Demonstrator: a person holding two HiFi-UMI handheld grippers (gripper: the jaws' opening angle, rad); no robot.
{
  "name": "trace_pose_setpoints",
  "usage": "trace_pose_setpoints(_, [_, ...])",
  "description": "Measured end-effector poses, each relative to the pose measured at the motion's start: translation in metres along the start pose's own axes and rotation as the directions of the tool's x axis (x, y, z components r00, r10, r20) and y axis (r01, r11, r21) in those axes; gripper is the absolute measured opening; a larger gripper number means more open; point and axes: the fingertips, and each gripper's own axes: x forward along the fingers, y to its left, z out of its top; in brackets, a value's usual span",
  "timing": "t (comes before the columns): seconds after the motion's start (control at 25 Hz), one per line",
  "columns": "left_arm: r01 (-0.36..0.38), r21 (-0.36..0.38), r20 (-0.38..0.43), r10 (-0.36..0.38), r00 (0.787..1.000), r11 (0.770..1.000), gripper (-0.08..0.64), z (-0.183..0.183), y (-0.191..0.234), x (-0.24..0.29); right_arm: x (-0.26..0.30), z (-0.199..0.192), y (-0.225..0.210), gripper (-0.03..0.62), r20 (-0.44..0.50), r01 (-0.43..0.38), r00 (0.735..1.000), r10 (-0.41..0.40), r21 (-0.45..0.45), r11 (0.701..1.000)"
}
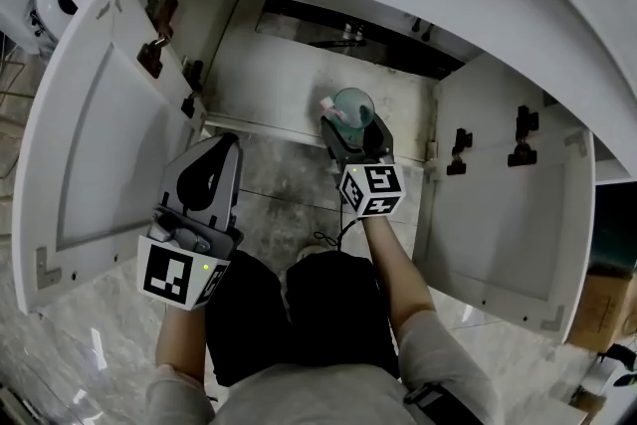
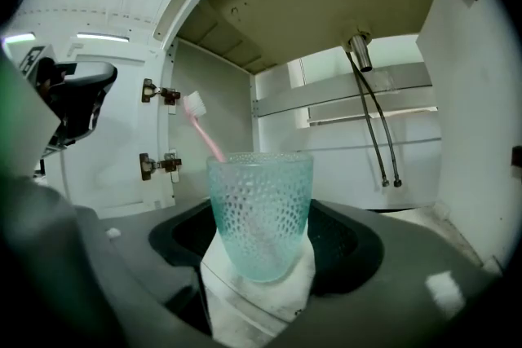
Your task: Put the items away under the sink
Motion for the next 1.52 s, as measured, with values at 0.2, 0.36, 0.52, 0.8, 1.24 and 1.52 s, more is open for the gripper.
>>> trace_pose_setpoints(0.2, [-0.009, 0.020, -0.034, 0.010, 0.999, 1.000, 0.008, -0.007, -0.002, -0.002, 0.016, -0.016, -0.010, 0.360, -0.033, 0.026, 0.999, -0.026, -0.010, 1.000])
trace_pose_setpoints(0.36, [-0.013, 0.022, -0.034, 0.014, 0.999, 1.000, 0.008, -0.007, -0.003, -0.002, 0.024, -0.023, -0.016, 0.360, -0.049, 0.043, 0.998, -0.043, -0.014, 0.999])
trace_pose_setpoints(0.52, [-0.021, 0.037, -0.062, 0.023, 0.998, 0.999, 0.008, -0.012, -0.003, -0.005, 0.024, -0.033, -0.019, 0.360, -0.070, 0.052, 0.996, -0.053, -0.027, 0.998])
trace_pose_setpoints(0.8, [-0.020, 0.035, -0.066, 0.022, 0.998, 0.999, 0.008, -0.014, -0.002, -0.009, 0.018, -0.048, -0.022, 0.362, -0.098, 0.066, 0.993, -0.070, -0.043, 0.997])
trace_pose_setpoints(1.24, [-0.009, 0.023, -0.032, 0.010, 0.999, 1.000, 0.008, -0.007, -0.002, -0.017, 0.013, -0.053, -0.021, 0.362, -0.107, 0.084, 0.990, -0.089, -0.055, 0.995])
trace_pose_setpoints(1.52, [-0.014, 0.037, -0.034, 0.016, 0.999, 0.999, 0.008, -0.004, 0.001, -0.024, 0.011, -0.053, -0.019, 0.362, -0.143, 0.082, 0.985, -0.092, -0.076, 0.994])
